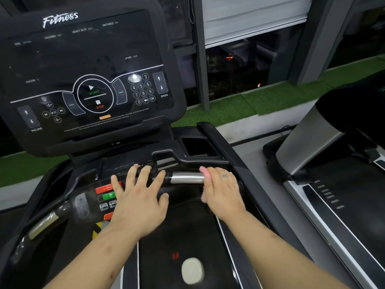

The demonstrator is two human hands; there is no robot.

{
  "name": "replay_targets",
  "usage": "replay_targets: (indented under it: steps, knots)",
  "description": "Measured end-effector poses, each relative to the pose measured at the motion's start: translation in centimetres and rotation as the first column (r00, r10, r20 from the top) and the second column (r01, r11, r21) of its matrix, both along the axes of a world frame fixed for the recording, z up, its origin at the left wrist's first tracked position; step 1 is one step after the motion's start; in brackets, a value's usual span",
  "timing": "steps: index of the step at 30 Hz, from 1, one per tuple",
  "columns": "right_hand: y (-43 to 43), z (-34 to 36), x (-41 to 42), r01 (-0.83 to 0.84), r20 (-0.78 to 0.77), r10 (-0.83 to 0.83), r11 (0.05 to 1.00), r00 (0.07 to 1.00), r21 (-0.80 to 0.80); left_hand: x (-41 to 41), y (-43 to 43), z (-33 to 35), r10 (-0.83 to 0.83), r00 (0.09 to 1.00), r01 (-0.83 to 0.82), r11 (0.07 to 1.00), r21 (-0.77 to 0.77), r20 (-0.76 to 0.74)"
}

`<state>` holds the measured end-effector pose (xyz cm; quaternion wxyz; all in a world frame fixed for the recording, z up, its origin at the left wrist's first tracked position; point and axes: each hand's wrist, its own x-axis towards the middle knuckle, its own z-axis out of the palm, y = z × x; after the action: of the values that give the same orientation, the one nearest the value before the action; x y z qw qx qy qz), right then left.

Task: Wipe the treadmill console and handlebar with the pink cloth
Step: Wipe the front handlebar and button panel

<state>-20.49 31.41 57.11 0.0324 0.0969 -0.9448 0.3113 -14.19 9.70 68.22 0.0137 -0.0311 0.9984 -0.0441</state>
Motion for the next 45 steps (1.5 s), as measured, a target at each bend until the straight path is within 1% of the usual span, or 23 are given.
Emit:
replay_targets:
  steps: [2, 5, 8, 10, 13, 15, 18, 21, 22, 24, 26, 27, 29, 33, 34, 36, 40, 43, 45]
  knots:
    - [1.9, -1.3, -0.1, 0.037, 0.026, -0.036, 0.999, 0.999, -0.013, 0.0, 0.0, 0.0, -0.004, 1.0, 0.004, 1.0, 0.004, -0.005]
    - [3.4, -2.6, -0.1, 0.047, 0.064, -0.043, 0.996, 0.997, -0.071, 0.1, 0.1, 0.1, -0.003, 1.0, 0.003, 1.0, 0.0, -0.004]
    - [2.1, -1.7, -0.2, 0.106, 0.057, -0.099, 0.984, 0.993, -0.144, 0.1, 0.0, 0.1, -0.006, 1.0, 0.006, 1.0, -0.004, -0.002]
    - [0.7, -0.8, -0.2, 0.11, 0.041, -0.106, 0.986, 0.993, -0.122, 0.0, 0.1, 0.1, -0.008, 1.0, 0.008, 1.0, 0.006, -0.008]
    - [-1.4, 0.3, -0.2, 0.03, -0.026, -0.03, 0.999, 0.999, 0.011, 0.0, 0.1, 0.1, -0.005, 1.0, 0.005, 1.0, 0.007, -0.005]
    - [-3.3, 1.5, -0.1, -0.007, -0.06, 0.008, 1.0, 0.998, 0.027, 0.0, 0.1, 0.0, -0.004, 1.0, 0.004, 1.0, 0.007, -0.008]
    - [-6.9, 4.0, 0.4, -0.133, -0.099, 0.142, 0.987, 0.985, 0.091, 0.0, 0.0, -0.1, -0.01, 1.0, 0.01, 1.0, 0.01, -0.015]
    - [-8.2, 5.5, 0.7, -0.203, -0.074, 0.203, 0.979, 0.976, 0.015, 0.1, 0.0, 0.0, -0.013, 1.0, 0.013, 1.0, 0.002, -0.005]
    - [-7.8, 5.5, 0.7, -0.207, -0.065, 0.208, 0.978, 0.976, 0.016, 0.1, 0.0, 0.1, -0.011, 1.0, 0.011, 1.0, -0.002, -0.002]
    - [-5.9, 4.5, 0.3, -0.213, -0.052, 0.217, 0.975, 0.975, 0.07, 0.1, 0.1, 0.2, -0.008, 1.0, 0.008, 1.0, -0.009, -0.004]
    - [-3.5, 3.1, -0.3, -0.198, -0.03, 0.201, 0.976, 0.979, 0.093, 0.1, 0.1, 0.3, -0.006, 1.0, 0.006, 1.0, -0.011, -0.002]
    - [-2.4, 2.6, -0.4, -0.185, -0.019, 0.187, 0.98, 0.982, 0.075, 0.1, 0.1, 0.3, -0.005, 1.0, 0.005, 1.0, -0.011, 0.002]
    - [-0.6, 1.8, -0.7, -0.148, 0.012, 0.148, 0.989, 0.989, 0.018, 0.1, 0.0, 0.3, -0.005, 1.0, 0.005, 1.0, -0.01, 0.006]
    - [2.7, 0.3, -0.6, 0.014, 0.162, 0.009, 0.99, 0.987, -0.14, 0.2, 0.0, 0.4, -0.009, 1.0, 0.009, 1.0, -0.004, 0.011]
    - [3.3, 0.0, -0.5, 0.029, 0.189, -0.001, 0.989, 0.982, -0.146, 0.2, 0.0, 0.4, -0.013, 1.0, 0.013, 1.0, -0.002, 0.015]
    - [3.9, -0.4, -0.3, 0.004, 0.208, 0.02, 0.993, 0.978, -0.117, 0.2, 0.0, 0.4, -0.02, 1.0, 0.02, 1.0, 0.007, 0.013]
    - [3.3, -0.4, -0.6, 0.043, 0.233, -0.006, 0.987, 0.972, -0.154, 0.2, 0.1, 0.5, -0.017, 1.0, 0.017, 1.0, 0.015, 0.011]
    - [2.7, -0.2, -0.7, 0.053, 0.21, -0.02, 0.987, 0.977, -0.151, 0.2, 0.1, 0.5, -0.014, 1.0, 0.013, 1.0, 0.011, 0.015]
    - [2.3, 0.3, -0.6, 0.045, 0.205, -0.019, 0.992, 0.979, -0.121, 0.2, 0.1, 0.4, -0.013, 1.0, 0.013, 1.0, 0.008, 0.015]
